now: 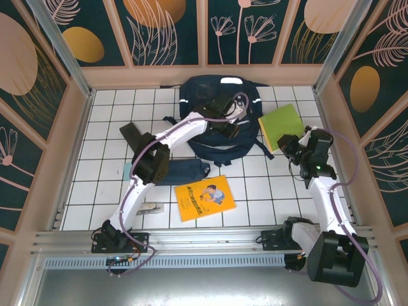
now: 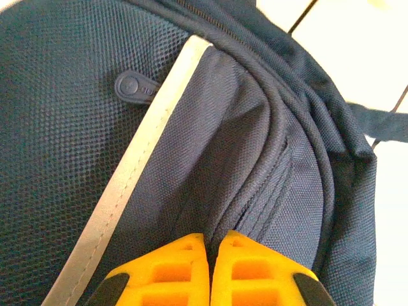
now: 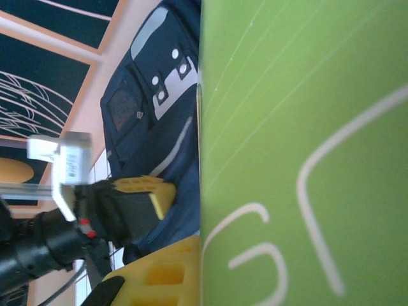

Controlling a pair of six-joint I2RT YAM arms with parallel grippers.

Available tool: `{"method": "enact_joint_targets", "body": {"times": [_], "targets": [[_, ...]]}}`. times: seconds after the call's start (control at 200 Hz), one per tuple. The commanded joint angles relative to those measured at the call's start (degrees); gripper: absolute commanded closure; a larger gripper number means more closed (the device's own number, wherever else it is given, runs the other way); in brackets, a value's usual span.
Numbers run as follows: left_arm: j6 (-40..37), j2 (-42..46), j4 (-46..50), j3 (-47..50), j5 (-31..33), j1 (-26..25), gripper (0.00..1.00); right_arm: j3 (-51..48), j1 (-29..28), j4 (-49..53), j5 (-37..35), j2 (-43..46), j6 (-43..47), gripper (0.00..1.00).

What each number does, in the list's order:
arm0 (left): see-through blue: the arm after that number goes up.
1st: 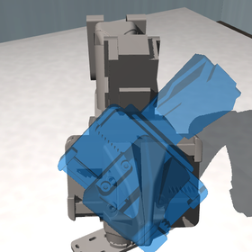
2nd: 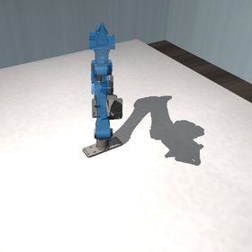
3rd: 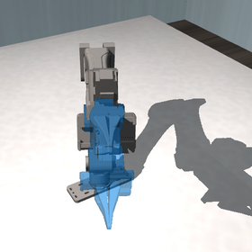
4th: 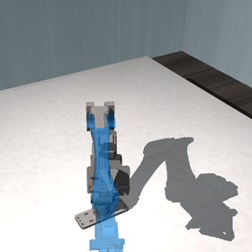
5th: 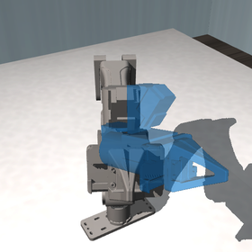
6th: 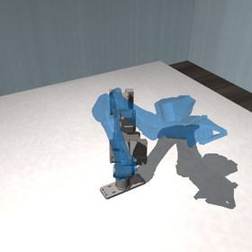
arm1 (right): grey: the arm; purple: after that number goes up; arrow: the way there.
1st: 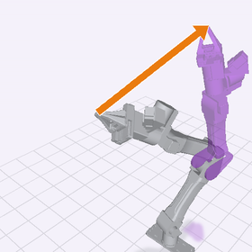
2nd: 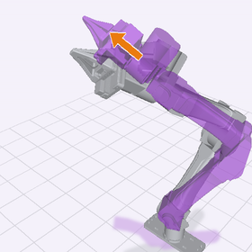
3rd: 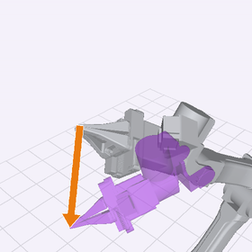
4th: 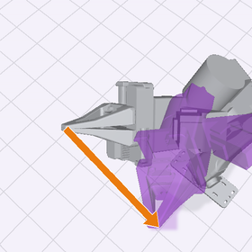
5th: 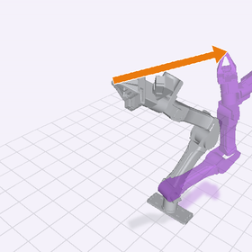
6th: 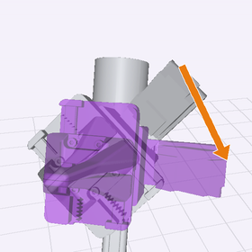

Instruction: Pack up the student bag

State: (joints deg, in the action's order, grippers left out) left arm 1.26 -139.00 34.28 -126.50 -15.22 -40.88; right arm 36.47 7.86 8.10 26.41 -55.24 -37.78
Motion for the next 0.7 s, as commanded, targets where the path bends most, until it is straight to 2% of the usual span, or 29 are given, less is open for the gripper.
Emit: {"method": "enact_joint_targets", "body": {"times": [0.0,0.09,0.16,0.26,0.34,0.48,0.695], "targets": [[10.72,2.09,-0.45,-7.65,-4.34,0.94,1.00,4.83,1.97,4.20,-3.10,2.59,4.03,1.00],[16.35,1.80,-2.01,-11.69,-7.10,2.65,1.00,5.99,3.30,6.11,-2.51,3.77,4.51,1.00],[22.85,1.97,-6.28,-11.90,-11.92,5.16,1.00,6.16,3.51,6.49,-0.42,4.36,3.91,1.00],[32.34,2.41,-14.64,-10.06,-18.17,8.49,1.00,4.37,3.50,3.55,7.13,4.54,1.28,1.00],[34.38,2.17,-16.65,-11.06,-19.23,9.15,1.00,0.53,2.57,-3.04,12.35,4.66,-4.19,1.00],[38.05,2.15,-19.78,-11.43,-21.64,9.18,1.00,-4.69,-3.51,-15.80,13.13,2.32,-11.69,1.00],[40.44,2.90,-22.22,-11.41,-22.41,9.22,1.00,-4.88,-15.43,-31.76,7.80,-10.02,-17.11,1.00]]}}
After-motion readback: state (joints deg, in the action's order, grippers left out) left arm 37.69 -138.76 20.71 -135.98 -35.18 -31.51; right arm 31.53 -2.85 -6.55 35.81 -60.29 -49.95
